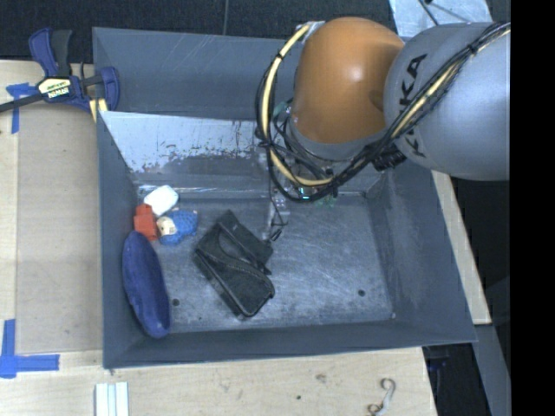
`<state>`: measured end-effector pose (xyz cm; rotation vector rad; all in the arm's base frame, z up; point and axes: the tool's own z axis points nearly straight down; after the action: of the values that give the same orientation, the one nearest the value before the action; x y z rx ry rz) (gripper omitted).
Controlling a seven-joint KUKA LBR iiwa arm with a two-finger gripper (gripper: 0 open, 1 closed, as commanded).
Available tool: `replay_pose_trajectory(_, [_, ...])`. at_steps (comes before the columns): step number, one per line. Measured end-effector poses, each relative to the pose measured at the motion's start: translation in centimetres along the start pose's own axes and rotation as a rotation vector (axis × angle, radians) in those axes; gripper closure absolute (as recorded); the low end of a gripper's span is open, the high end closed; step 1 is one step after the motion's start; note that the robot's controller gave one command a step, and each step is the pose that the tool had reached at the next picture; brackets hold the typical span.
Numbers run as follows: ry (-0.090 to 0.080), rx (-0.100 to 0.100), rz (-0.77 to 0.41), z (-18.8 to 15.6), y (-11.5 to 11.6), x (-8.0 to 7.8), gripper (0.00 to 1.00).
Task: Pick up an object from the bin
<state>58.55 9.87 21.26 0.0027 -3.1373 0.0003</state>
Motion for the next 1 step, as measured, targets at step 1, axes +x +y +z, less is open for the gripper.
replay_pose_trajectory(1, [-0.016, 0.000, -0.279, 12.00, 2.38, 1.02, 0.00])
